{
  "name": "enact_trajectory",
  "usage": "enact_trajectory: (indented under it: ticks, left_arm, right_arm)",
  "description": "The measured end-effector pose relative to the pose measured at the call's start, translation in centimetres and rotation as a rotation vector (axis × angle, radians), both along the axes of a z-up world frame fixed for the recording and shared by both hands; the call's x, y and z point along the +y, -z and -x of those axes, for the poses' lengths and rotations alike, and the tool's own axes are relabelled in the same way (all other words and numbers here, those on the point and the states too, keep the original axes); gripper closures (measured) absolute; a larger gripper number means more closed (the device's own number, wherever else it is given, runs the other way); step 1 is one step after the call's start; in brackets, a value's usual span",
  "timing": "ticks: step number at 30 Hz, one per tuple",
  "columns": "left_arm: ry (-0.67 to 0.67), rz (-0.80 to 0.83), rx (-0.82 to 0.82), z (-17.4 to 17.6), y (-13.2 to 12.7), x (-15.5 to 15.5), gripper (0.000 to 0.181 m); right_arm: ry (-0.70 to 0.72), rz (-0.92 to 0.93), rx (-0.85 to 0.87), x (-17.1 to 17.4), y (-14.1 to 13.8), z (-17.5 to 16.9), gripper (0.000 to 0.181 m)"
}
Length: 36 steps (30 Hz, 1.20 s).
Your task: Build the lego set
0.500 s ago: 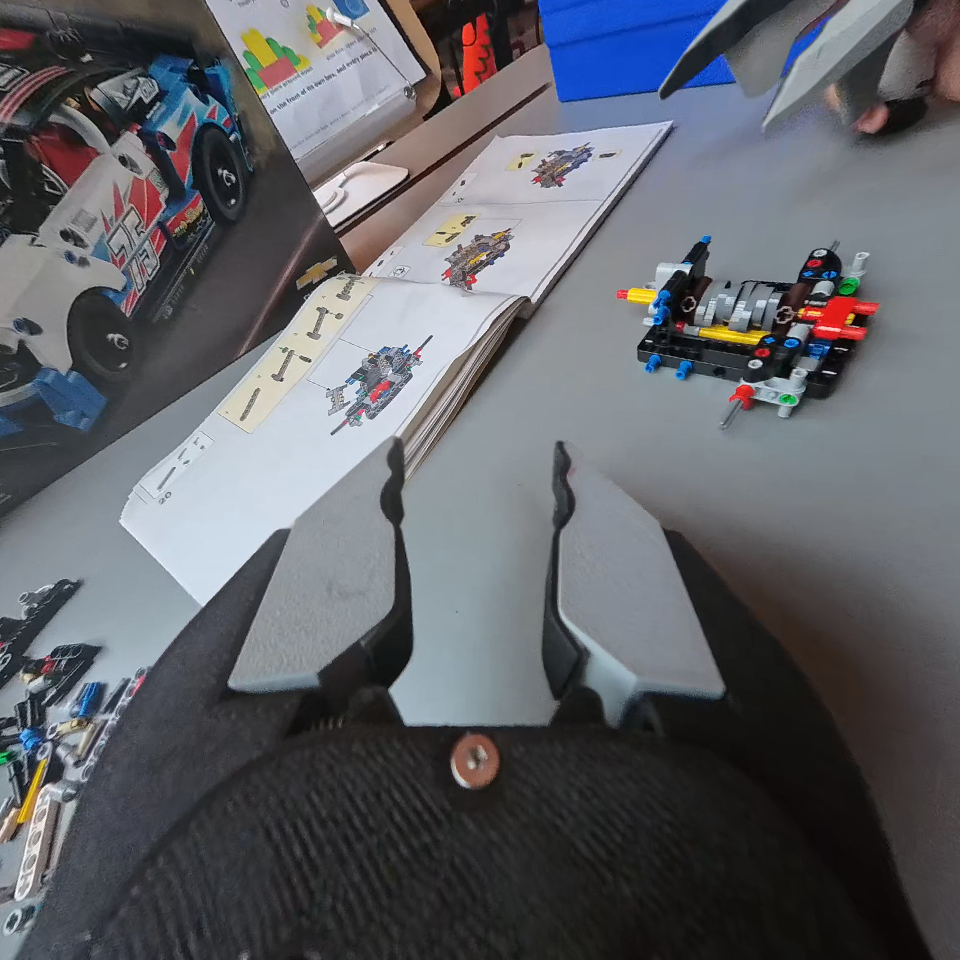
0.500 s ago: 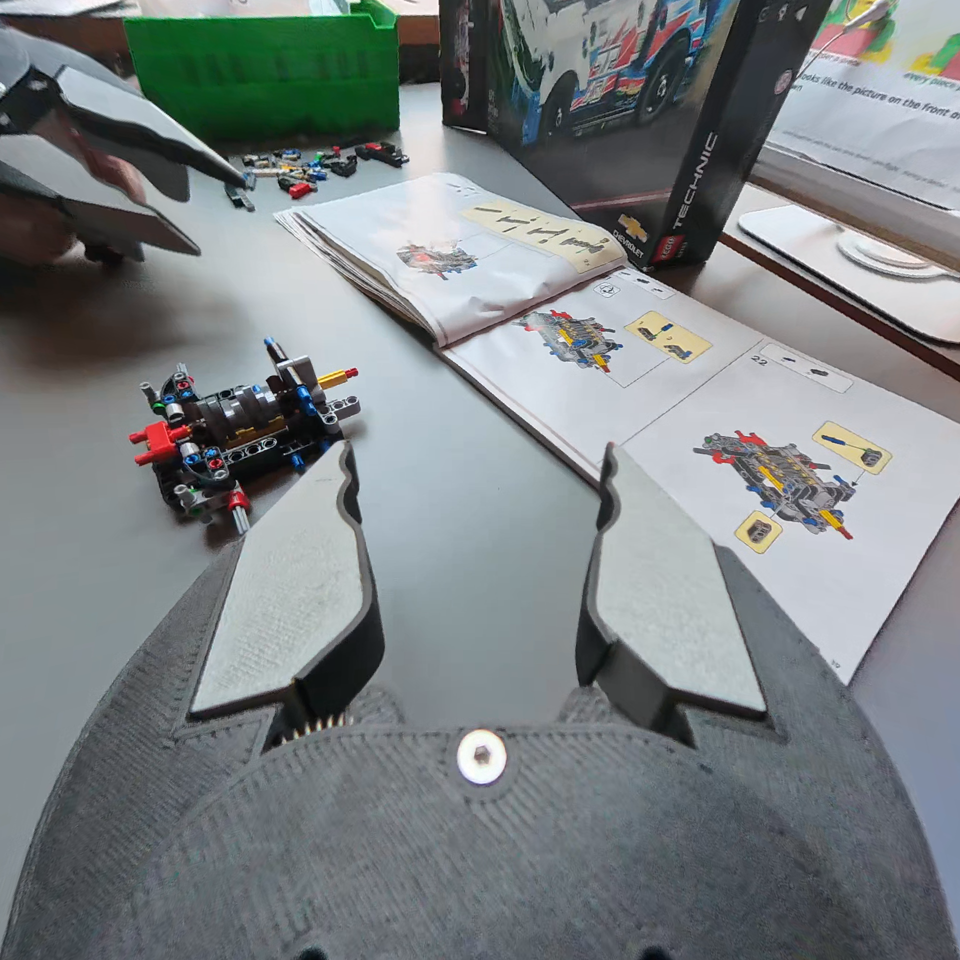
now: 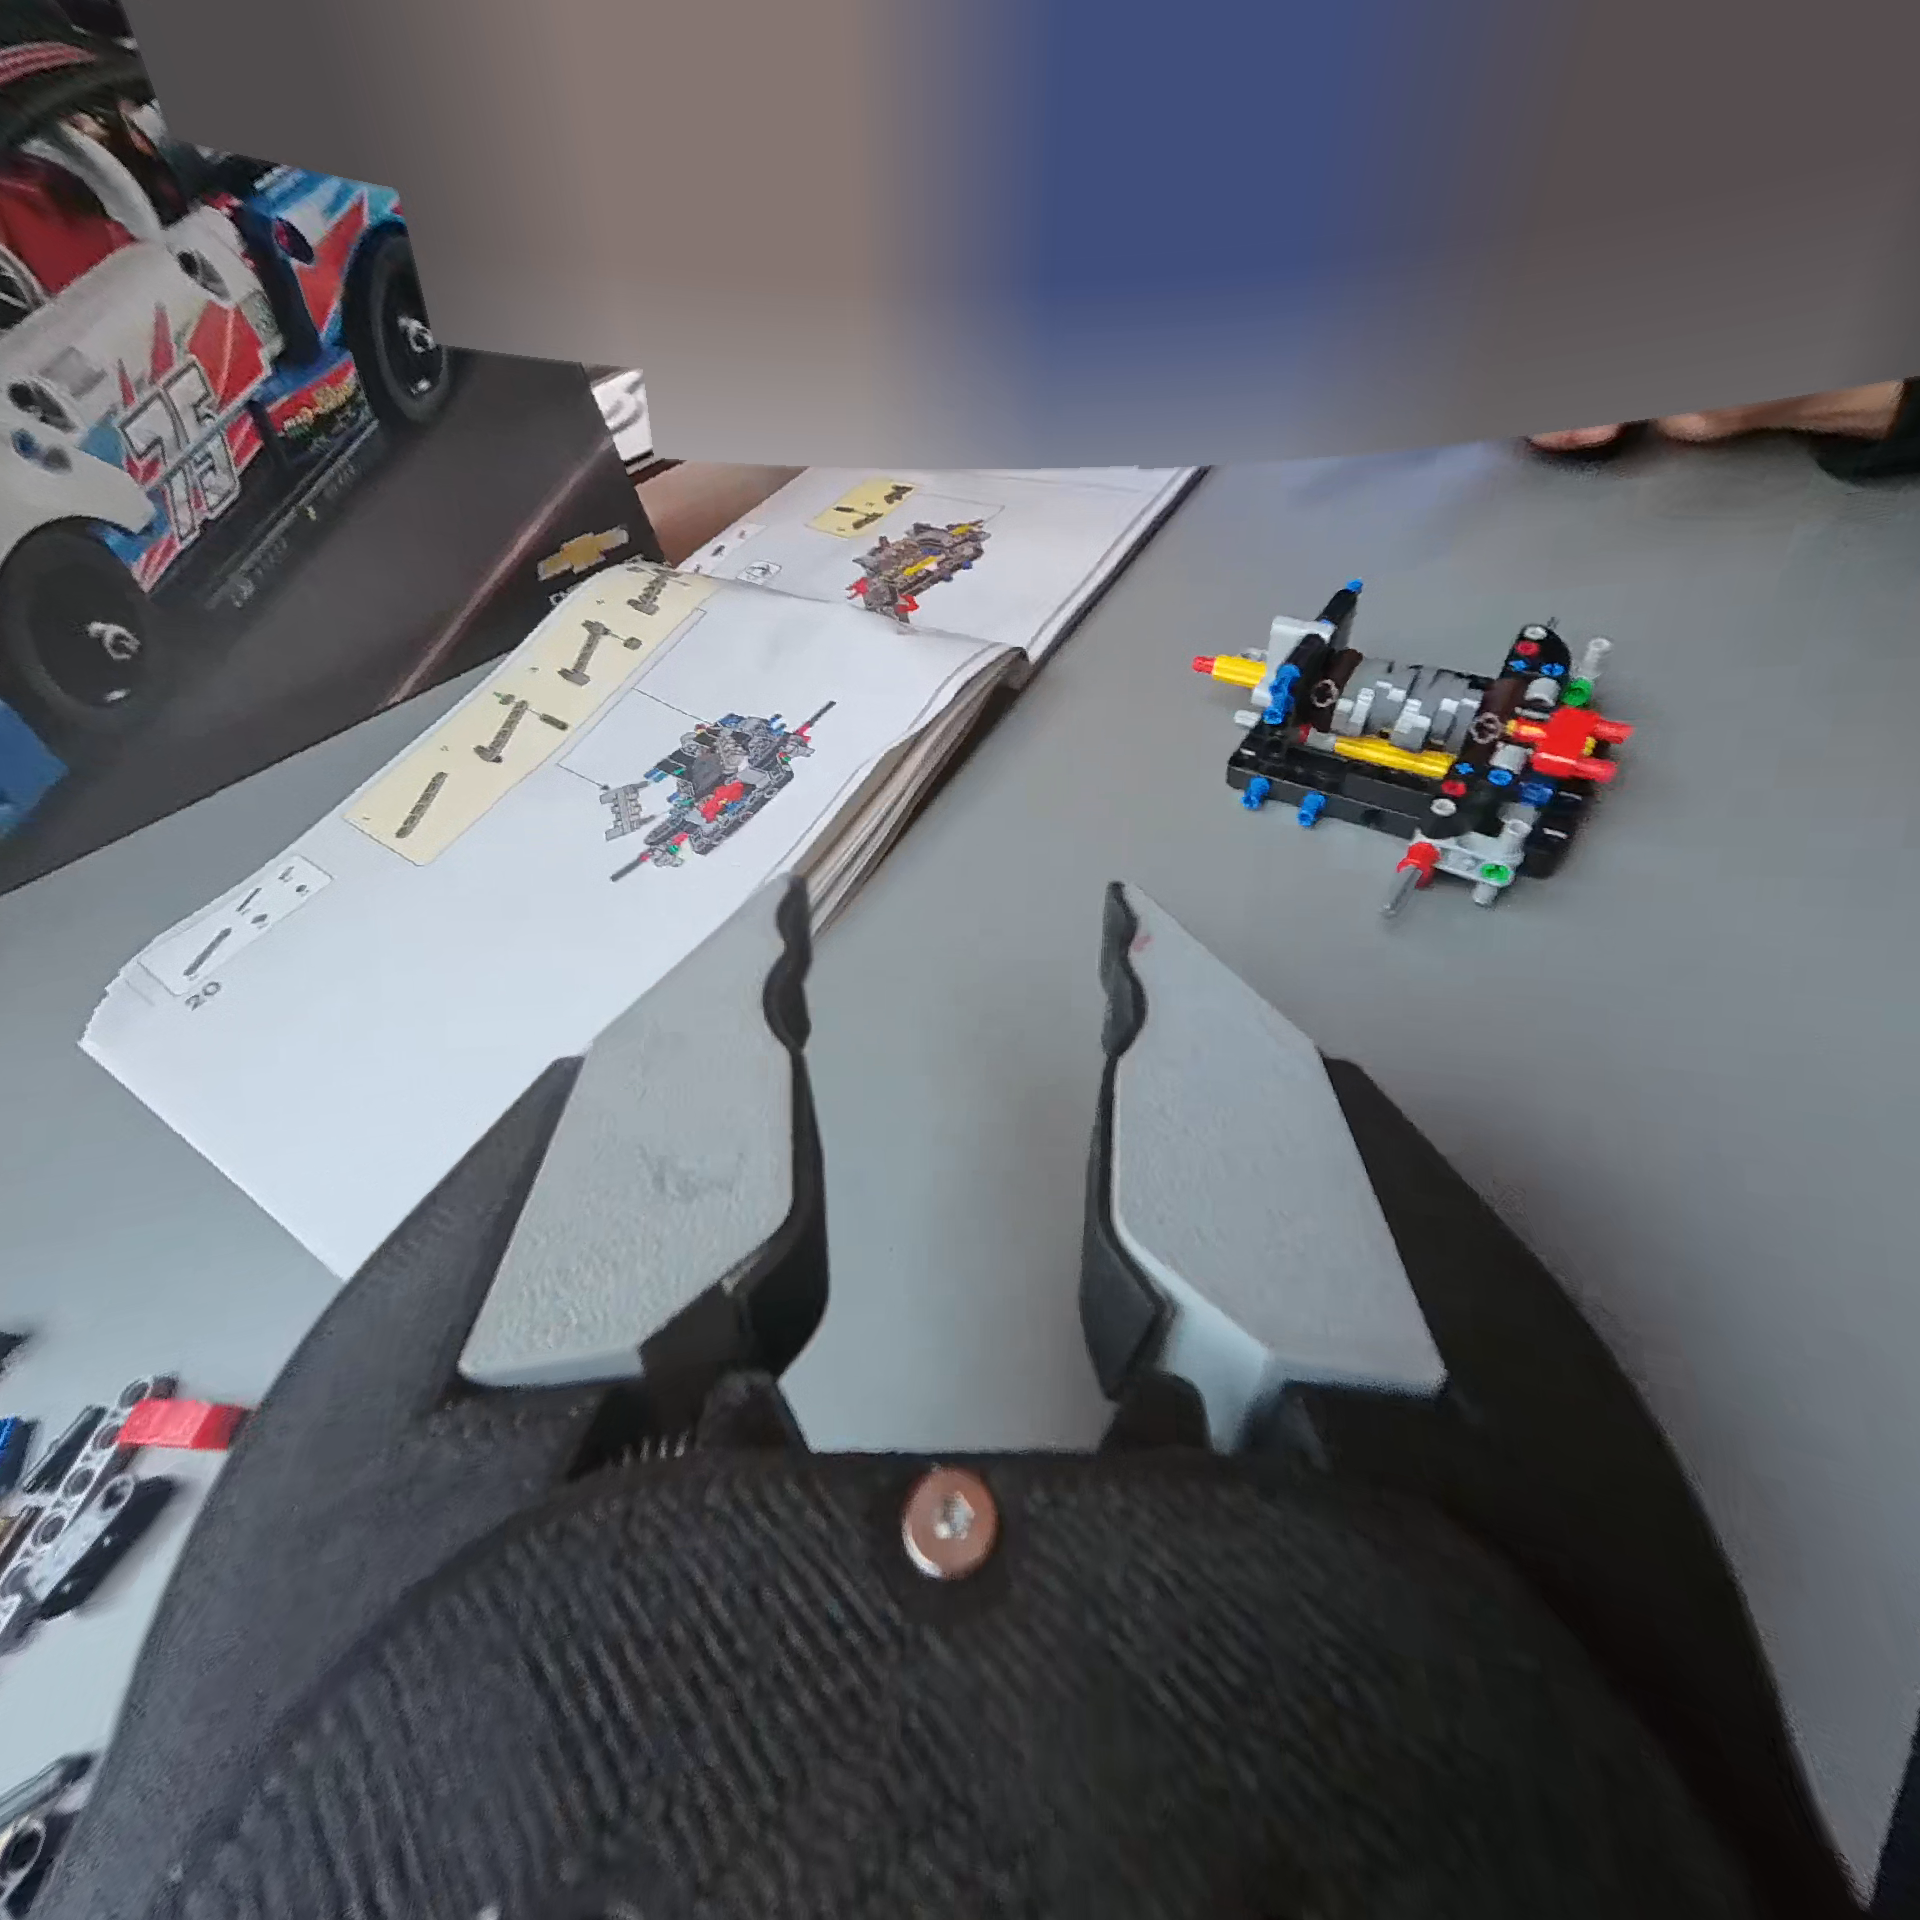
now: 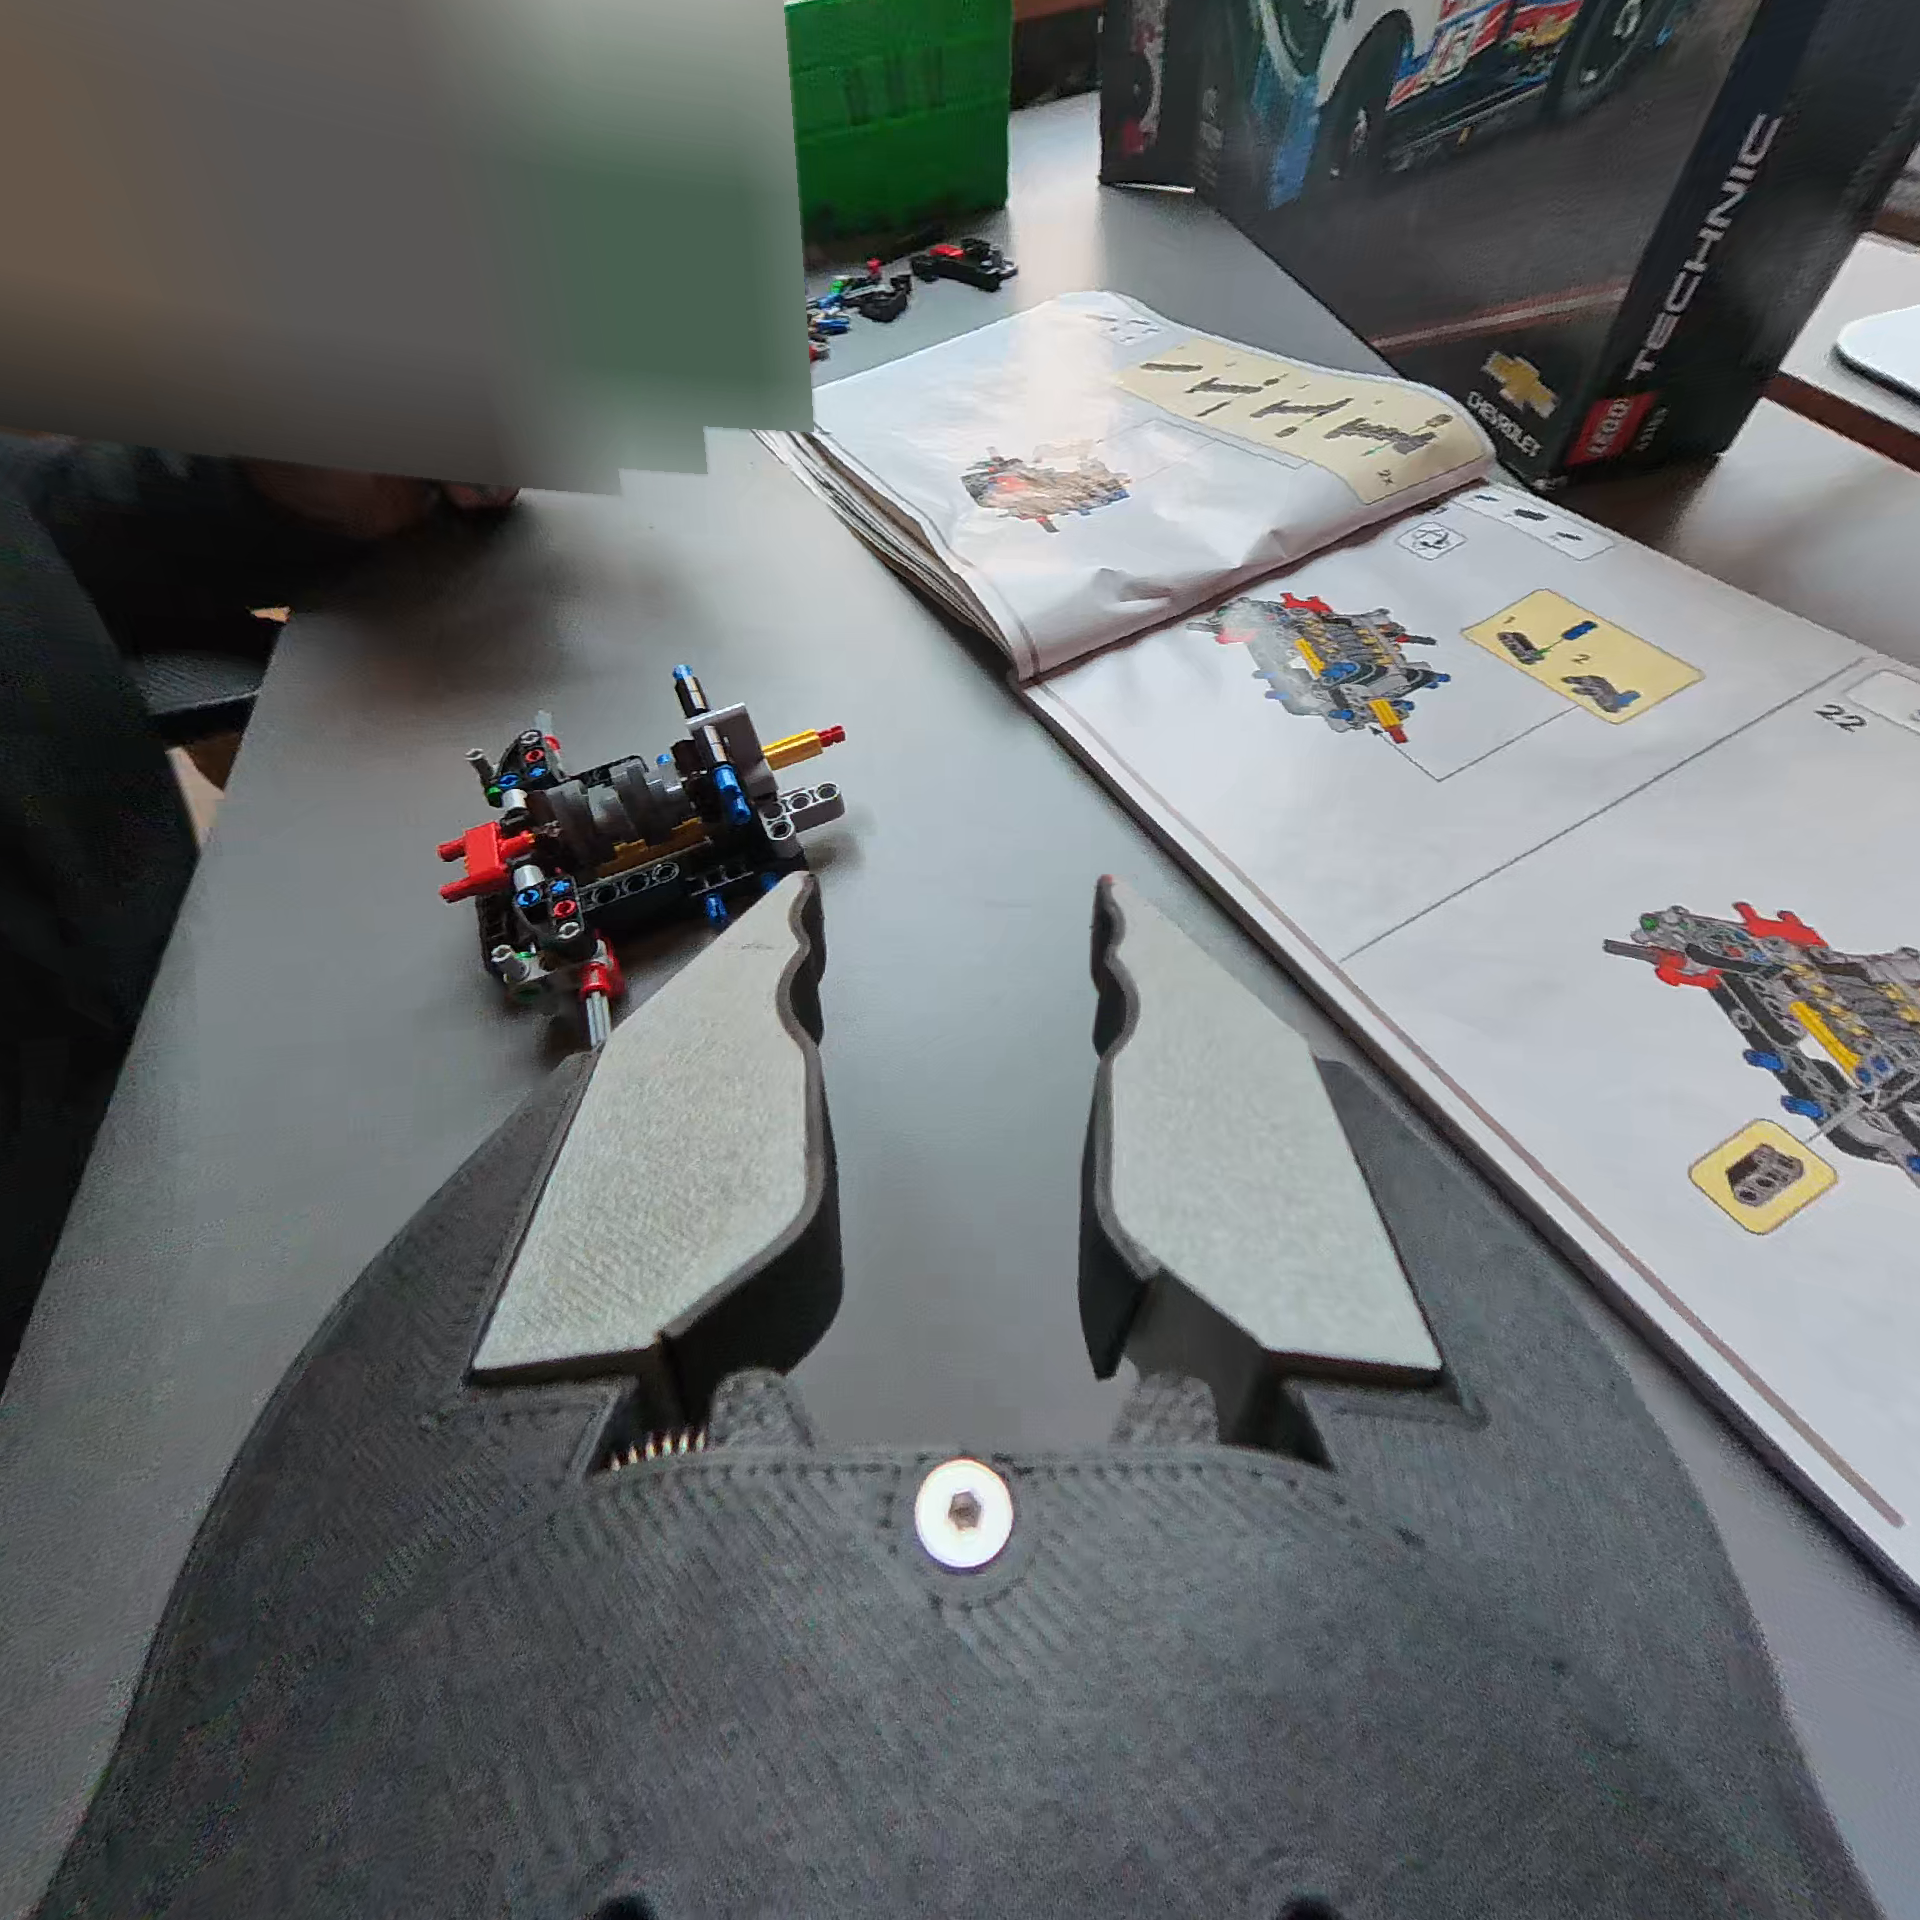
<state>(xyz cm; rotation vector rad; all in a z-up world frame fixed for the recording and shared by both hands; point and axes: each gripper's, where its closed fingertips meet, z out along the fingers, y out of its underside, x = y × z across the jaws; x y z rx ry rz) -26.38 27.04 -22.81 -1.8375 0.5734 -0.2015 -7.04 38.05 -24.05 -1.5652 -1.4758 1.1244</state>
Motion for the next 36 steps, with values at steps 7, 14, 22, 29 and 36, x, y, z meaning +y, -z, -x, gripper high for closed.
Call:
enact_trajectory:
  ticks: [7, 14, 22, 29, 36]
  left_arm:
    - [-0.016, -0.006, 0.138, -0.6, 1.0, 0.0, 0.141]
    - [-0.016, 0.01, 0.007, -0.5, 0.1, -2.1, 0.153]
    - [-0.223, 0.091, 0.069, 11.1, -0.7, -4.5, 0.168]
    - [-0.002, 0.522, 0.29, 15.9, 3.4, -4.0, 0.166]
    - [0.118, 0.687, 0.364, 15.7, 5.9, -3.7, 0.173]
  right_arm:
    - [-0.001, -0.069, -0.018, 0.6, 0.3, -0.5, 0.124]
    - [0.056, -0.18, 0.003, 0.9, -0.1, -0.6, 0.106]
    - [0.073, -0.26, -0.045, 0.8, 0.5, -0.3, 0.111]
    - [0.061, -0.272, -0.071, 0.6, 0.9, -0.2, 0.115]
    - [0.06, -0.264, -0.054, 0.6, 0.7, -0.3, 0.116]
